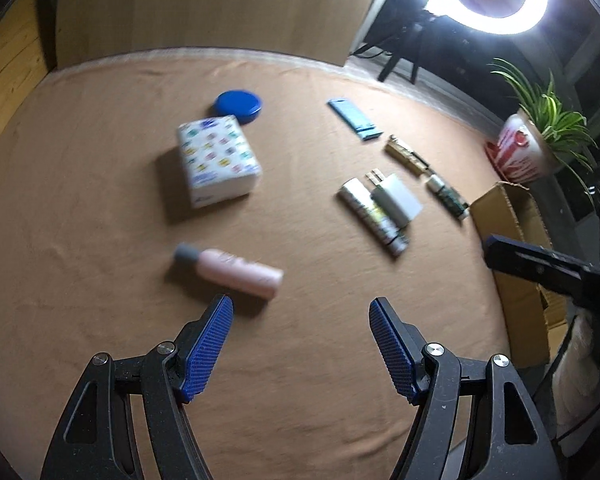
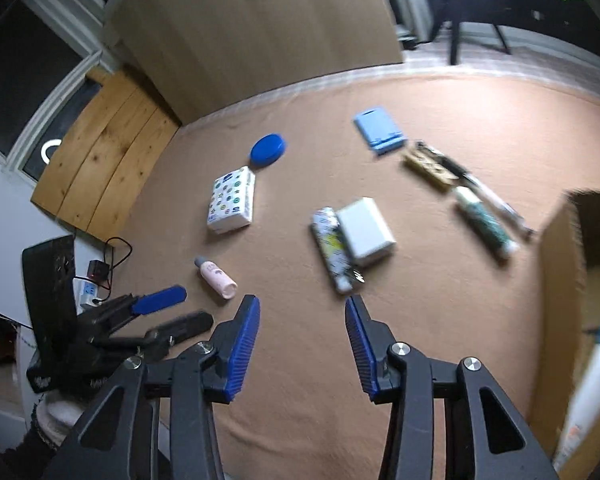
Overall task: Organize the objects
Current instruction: 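Grasp the pink bottle with the left tool while the right tool grasps the patterned lighter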
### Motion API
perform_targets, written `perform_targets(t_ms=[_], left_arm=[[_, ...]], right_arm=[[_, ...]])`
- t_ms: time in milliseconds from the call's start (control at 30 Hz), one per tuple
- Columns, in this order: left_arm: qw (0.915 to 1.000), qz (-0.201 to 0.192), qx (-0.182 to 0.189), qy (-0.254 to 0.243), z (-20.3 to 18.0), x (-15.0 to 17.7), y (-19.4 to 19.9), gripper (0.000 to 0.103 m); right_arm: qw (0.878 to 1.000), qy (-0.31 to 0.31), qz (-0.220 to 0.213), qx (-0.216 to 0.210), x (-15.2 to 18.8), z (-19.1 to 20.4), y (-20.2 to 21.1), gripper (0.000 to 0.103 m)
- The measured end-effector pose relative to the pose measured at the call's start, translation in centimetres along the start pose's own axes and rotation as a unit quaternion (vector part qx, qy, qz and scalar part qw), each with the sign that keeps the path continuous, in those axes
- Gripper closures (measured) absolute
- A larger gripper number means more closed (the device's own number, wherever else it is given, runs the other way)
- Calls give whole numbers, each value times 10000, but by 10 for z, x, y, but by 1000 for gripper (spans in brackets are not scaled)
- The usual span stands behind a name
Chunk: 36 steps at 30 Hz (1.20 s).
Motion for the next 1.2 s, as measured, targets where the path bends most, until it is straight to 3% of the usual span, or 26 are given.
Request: perform_targets(t_ms=[233, 433, 633, 900, 1200], left_arm=[[9999, 48, 47, 100, 16, 3, -2, 29], [9998, 115, 100, 105, 22, 3, -7, 29], [9995, 173, 121, 229, 32, -1, -14, 29], [9986, 198, 184, 460, 45, -10, -19, 29], [9957, 155, 73, 911, 56, -30, -31, 29]], right_arm=[[9989, 142, 311, 318, -12, 8, -48, 62], [9953, 247, 284, 891, -24, -1, -66, 63], [9945, 173, 312, 982, -34, -11, -72, 63], [9902, 514, 442, 1223, -31, 3, -85, 63], [9836, 675, 477, 1603, -28, 9, -90, 75]])
Point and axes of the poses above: each gripper's, at about its wrist camera, not at the fingertips, and y roughly against the way its jaws point, z to its left, x to its underside, the point moved 5 cm from there along -y, roughly the way its jaws point, and after that the axes turned 5 degrees about x, right-handed, at the moved point
